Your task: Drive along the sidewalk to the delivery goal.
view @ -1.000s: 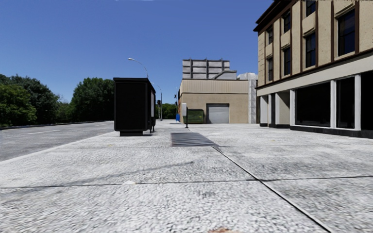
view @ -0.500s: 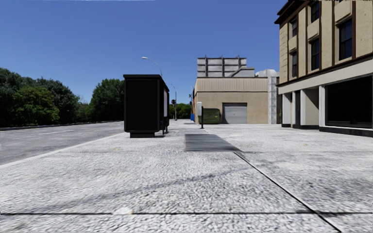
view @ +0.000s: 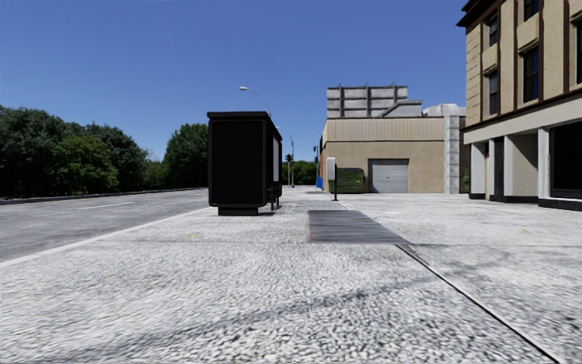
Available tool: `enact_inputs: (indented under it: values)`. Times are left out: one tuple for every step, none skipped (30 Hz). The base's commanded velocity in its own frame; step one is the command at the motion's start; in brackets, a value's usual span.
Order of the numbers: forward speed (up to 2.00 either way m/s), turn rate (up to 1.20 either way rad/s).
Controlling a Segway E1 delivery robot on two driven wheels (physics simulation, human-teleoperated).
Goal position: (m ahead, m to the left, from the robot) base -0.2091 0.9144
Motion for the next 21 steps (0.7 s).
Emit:
enact_inputs:
  values:
    - [0.0,0.0]
    - [0.0,0.0]
    - [0.0,0.0]
    - [0.0,0.0]
    - [0.0,0.0]
    - [0.0,0.0]
    - [0.0,0.0]
    - [0.0,0.0]
    - [0.0,0.0]
    - [0.0,0.0]
    - [0.0,0.0]
    - [0.0,0.0]
    - [0.0,0.0]
    - [0.0,0.0]
    - [0.0,0.0]
    - [0.0,0.0]
    - [0.0,0.0]
    - [0.0,0.0]
    - [0.0,0.0]
    - [0.0,0.0]
    - [0.0,0.0]
